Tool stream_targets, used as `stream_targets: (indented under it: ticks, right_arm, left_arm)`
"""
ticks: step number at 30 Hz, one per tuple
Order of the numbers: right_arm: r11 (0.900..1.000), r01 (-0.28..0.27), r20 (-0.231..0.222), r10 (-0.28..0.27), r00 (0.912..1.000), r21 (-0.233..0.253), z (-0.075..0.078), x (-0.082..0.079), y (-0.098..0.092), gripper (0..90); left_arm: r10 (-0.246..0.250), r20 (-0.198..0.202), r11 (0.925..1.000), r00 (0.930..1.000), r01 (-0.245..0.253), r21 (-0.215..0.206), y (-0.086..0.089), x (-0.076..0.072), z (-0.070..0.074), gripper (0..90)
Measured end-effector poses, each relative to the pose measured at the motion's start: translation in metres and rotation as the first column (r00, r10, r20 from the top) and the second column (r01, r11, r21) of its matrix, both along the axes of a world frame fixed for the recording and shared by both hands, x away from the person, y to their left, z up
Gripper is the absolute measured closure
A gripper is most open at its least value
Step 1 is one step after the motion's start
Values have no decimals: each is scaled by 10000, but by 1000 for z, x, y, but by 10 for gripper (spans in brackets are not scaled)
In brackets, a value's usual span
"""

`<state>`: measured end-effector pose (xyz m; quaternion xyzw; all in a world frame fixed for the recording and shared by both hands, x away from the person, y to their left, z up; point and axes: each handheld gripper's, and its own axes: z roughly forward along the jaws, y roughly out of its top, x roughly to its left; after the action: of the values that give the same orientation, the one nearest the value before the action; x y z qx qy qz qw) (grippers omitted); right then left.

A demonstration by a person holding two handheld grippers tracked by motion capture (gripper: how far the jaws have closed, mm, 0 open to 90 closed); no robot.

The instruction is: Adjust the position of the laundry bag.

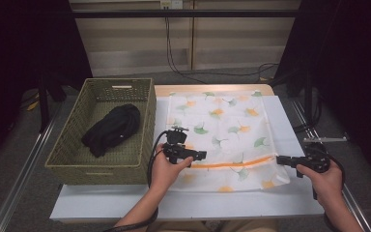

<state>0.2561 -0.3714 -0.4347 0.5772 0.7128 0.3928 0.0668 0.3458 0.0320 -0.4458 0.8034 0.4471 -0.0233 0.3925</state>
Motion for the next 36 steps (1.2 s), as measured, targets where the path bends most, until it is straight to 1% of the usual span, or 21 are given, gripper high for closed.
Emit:
stream_targets:
  ticks: [1, 3, 5, 6, 10, 11, 12, 15, 17, 19, 20, 21, 22, 25, 26, 29, 30, 31, 33, 34, 36]
  right_arm:
    - [10000, -67, 72, 67, 10000, 59, 1, 1, 0, 870]
    - [9999, -95, 109, 95, 9999, 63, 3, 1, 1, 870]
    - [9999, -111, 114, 110, 9999, 125, 3, 2, 2, 871]
    - [9996, -155, 66, 154, 9999, 252, 4, 2, 3, 870]
    - [9992, -266, 117, 262, 9996, 286, 4, 3, 6, 870]
    - [9989, -291, 69, 289, 9996, 372, 5, 3, 6, 870]
    - [9988, -307, 98, 304, 9995, 392, 6, 3, 8, 871]
    - [9984, -436, 138, 431, 9990, 354, 7, 4, 10, 870]
    - [9984, -446, 139, 441, 9989, 347, 6, 4, 11, 870]
    - [9982, -502, 139, 498, 9987, 328, 6, 5, 12, 870]
    - [9980, -510, 162, 504, 9986, 367, 7, 6, 12, 870]
    - [9978, -550, 143, 545, 9984, 374, 7, 6, 13, 870]
    - [9977, -563, 158, 557, 9983, 390, 7, 6, 13, 870]
    - [9976, -587, 199, 580, 9981, 379, 8, 6, 15, 870]
    - [9976, -587, 199, 580, 9981, 379, 8, 6, 15, 870]
    - [9967, -714, 206, 706, 9973, 377, 10, 7, 18, 870]
    - [9965, -746, 188, 740, 9971, 374, 10, 8, 18, 870]
    - [9962, -775, 202, 767, 9968, 387, 10, 8, 19, 870]
    - [9959, -793, 186, 786, 9967, 433, 11, 9, 20, 870]
    - [9955, -837, 207, 828, 9964, 447, 11, 9, 21, 870]
    - [9952, -869, 198, 861, 9961, 456, 12, 10, 22, 870]
  left_arm:
    - [-159, -85, 9999, 9998, 159, -55, -3, -1, 0, 83]
    - [-226, -103, 9997, 9997, 226, -25, -5, -2, -1, 83]
    - [-262, -161, 9996, 9995, 261, -72, -6, -2, -1, 83]
    - [-244, -229, 9996, 9994, 241, -147, -7, -2, -1, 83]
    - [-324, -270, 9992, 9991, 318, -225, -9, -2, 0, 83]
    - [-342, -308, 9991, 9989, 334, -255, -9, -2, 0, 83]
    - [-407, -278, 9987, 9988, 398, -327, -12, -3, 0, 83]
    - [-544, -350, 9980, 9979, 532, -351, -15, -4, 0, 83]
    - [-738, -414, 9963, 9964, 719, -467, -20, -5, 0, 83]
    - [-781, -365, 9960, 9963, 764, -457, -22, -5, 0, 83]
    - [-879, -390, 9952, 9954, 860, -474, -23, -5, 0, 83]
    - [-878, -385, 9948, 9954, 856, -558, -25, -6, 0, 83]
    - [-999, -330, 9940, 9945, 982, -492, -26, -7, 1, 82]
    - [-1021, -370, 9930, 9941, 996, -641, -29, -8, 2, 81]
    - [-1021, -370, 9930, 9941, 996, -641, -29, -8, 2, 78]
    - [-1220, -357, 9908, 9919, 1195, -633, -32, -8, 2, 73]
    - [-1178, -341, 9912, 9925, 1155, -640, -33, -9, 2, 69]
    - [-1236, -327, 9899, 9918, 1209, -736, -33, -9, 2, 66]
    - [-1422, -273, 9875, 9895, 1399, -725, -34, -9, 2, 61]
    - [-1453, -288, 9866, 9890, 1426, -794, -36, -10, 2, 60]
    - [-1597, -185, 9838, 9870, 1576, -857, -37, -10, 2, 60]
